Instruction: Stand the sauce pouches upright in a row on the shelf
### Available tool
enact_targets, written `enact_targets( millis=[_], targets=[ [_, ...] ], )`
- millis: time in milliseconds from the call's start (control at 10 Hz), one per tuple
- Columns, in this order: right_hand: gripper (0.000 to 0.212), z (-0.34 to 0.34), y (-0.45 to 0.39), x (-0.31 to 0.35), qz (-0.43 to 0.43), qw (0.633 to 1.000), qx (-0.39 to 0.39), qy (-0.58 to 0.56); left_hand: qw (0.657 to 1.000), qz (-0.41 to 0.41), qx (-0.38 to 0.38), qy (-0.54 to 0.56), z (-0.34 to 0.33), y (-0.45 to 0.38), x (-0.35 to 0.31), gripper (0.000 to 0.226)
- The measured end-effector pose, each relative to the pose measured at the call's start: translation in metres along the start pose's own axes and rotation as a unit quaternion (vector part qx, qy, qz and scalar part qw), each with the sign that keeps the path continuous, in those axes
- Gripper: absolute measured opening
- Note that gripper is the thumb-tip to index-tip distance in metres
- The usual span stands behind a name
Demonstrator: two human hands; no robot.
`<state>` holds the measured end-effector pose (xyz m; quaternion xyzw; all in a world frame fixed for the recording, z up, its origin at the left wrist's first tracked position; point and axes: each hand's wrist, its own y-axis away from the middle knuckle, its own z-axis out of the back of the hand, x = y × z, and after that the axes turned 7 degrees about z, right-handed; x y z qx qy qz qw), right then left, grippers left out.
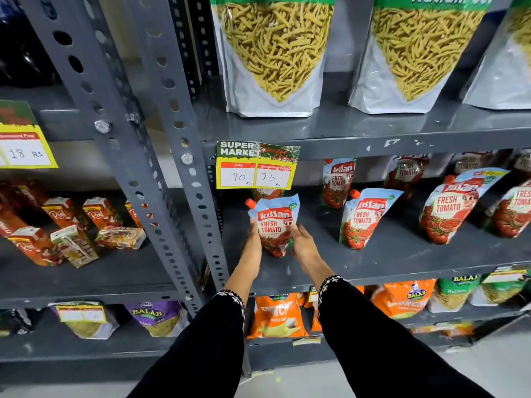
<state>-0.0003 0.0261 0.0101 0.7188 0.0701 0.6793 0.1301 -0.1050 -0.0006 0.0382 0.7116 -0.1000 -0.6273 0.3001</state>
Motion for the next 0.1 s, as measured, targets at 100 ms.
enact_targets(
  millis=[100],
  targets=[
    [0.062,0.0106,0.0147,0.0043,0.010,0.996,-0.024,0.087,0.996,-0.014,-0.047,-0.071,-0.0020,0.0027,0.0096,0.070]
  ],
)
